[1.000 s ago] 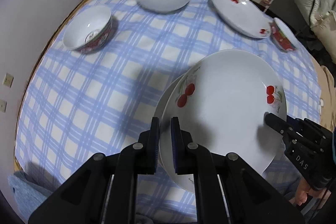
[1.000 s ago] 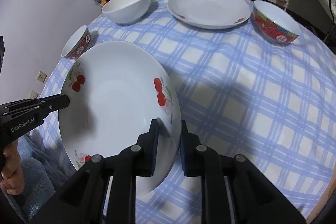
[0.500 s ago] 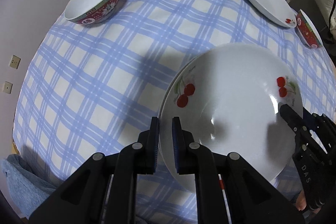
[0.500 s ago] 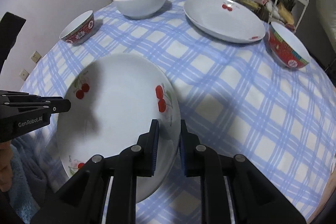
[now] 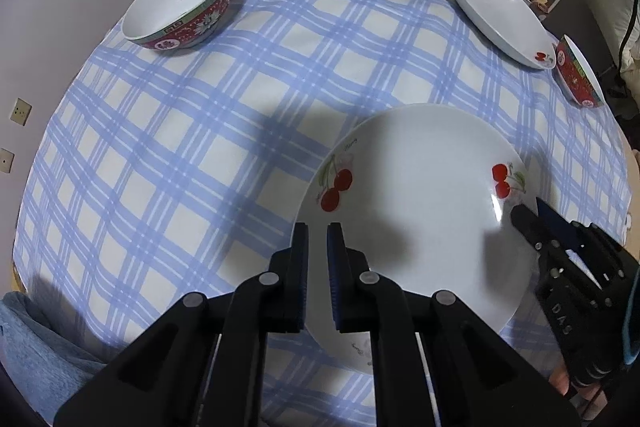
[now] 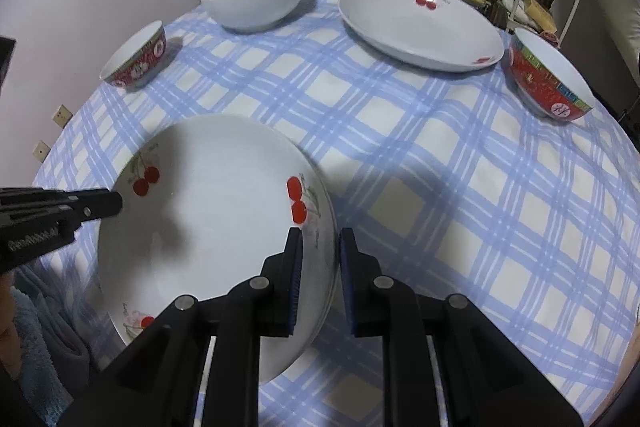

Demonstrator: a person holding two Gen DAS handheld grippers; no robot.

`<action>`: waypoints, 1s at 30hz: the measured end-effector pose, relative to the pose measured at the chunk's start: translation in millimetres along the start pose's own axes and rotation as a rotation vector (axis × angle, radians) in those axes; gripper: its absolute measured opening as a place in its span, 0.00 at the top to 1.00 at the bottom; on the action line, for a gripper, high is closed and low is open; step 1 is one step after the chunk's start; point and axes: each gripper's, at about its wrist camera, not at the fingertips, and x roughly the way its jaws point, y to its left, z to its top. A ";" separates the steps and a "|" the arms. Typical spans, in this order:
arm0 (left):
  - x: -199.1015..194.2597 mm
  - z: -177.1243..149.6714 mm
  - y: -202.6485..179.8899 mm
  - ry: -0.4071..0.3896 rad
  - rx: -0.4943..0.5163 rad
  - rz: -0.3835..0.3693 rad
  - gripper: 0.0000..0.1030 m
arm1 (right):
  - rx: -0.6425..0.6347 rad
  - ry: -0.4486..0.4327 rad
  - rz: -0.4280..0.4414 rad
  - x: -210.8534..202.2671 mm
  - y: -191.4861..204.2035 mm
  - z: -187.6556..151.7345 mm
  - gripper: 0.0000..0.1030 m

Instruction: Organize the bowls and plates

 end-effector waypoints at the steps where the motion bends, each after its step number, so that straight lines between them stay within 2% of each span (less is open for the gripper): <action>1: 0.1 -0.3 1.4 0.000 -0.003 -0.003 0.90 | 0.001 0.004 0.002 1.4 -0.3 0.3 0.80; 6: -2.2 -1.5 -0.9 -0.003 0.006 0.003 0.90 | 0.039 0.011 0.034 2.8 -6.5 2.4 0.80; 20: -6.8 -4.6 -3.9 0.011 0.009 -0.004 0.89 | 0.093 0.007 0.039 -3.5 -20.5 6.7 0.80; 23: -9.3 -0.6 -6.9 0.022 0.021 -0.020 0.87 | 0.079 -0.016 0.022 -12.0 -24.9 13.9 0.79; 26: -12.8 10.1 -8.9 0.018 -0.001 -0.028 0.87 | 0.058 -0.038 -0.032 -19.1 -33.4 24.6 0.79; 28: -16.6 17.6 -8.9 0.006 -0.017 -0.049 0.85 | 0.104 -0.053 -0.025 -24.1 -46.8 31.8 0.75; 30: -20.8 28.7 -11.0 -0.009 -0.035 -0.060 0.82 | 0.143 -0.072 -0.007 -27.8 -59.5 39.4 0.63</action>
